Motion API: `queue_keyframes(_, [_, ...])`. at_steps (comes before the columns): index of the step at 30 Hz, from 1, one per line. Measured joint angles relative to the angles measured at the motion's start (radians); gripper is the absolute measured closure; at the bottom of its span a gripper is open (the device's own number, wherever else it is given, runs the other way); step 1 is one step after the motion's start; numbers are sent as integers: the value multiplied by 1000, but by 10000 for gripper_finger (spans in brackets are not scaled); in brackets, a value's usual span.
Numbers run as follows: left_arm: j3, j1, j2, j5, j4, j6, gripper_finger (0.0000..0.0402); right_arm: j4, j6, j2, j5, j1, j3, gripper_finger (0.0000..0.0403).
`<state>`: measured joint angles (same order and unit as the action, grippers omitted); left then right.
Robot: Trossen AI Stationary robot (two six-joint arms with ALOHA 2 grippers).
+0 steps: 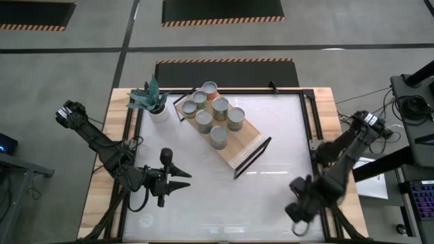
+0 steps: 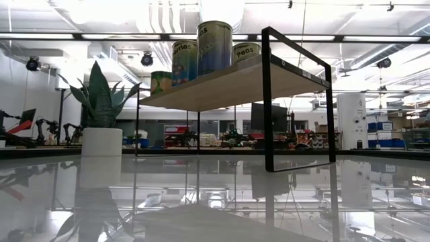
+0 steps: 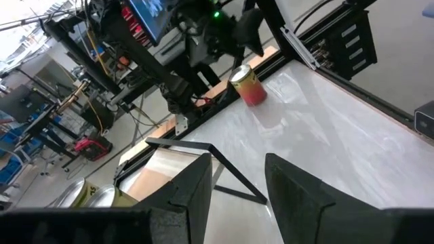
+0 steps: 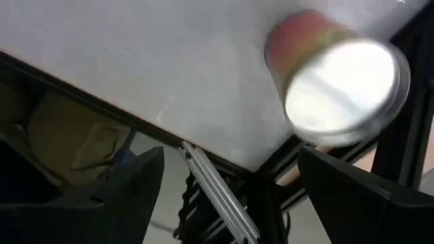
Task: Pick and place cans onto a shelf
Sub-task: Put the canned pineapple on the shelf
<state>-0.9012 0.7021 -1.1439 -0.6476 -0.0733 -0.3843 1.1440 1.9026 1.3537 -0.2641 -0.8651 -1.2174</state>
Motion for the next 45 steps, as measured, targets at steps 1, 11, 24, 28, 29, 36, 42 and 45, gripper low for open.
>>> queue_keyframes(1, [0, 0, 0, 0, -1, 0, 281, 0, 42, 9, 15, -31, -6, 78])
queue_keyframes(11, [0, 0, 0, 0, 3, 2, 281, 4, 124, 111, 82, -165, -7, 78])
queue_keyframes(24, [0, 0, 0, 0, 5, 27, 281, 118, 61, 147, 50, -164, -51, 78])
queue_keyframes(28, [0, 0, 0, 0, 4, 27, 281, 213, 60, 148, 107, -164, -92, 78])
queue_keyframes(29, [0, 0, 0, 0, 4, 27, 281, 224, 57, 148, 128, -164, -94, 78])
queue_keyframes(36, [0, 0, 0, 0, 2, 27, 281, 231, -25, 178, 164, -164, -68, 90])
queue_keyframes(42, [0, 0, 0, 0, 2, 27, 281, 234, -84, 231, 163, -164, -58, 186])
queue_keyframes(45, [0, 0, 0, 0, 2, 27, 281, 243, -99, 252, 163, -164, -57, 248])
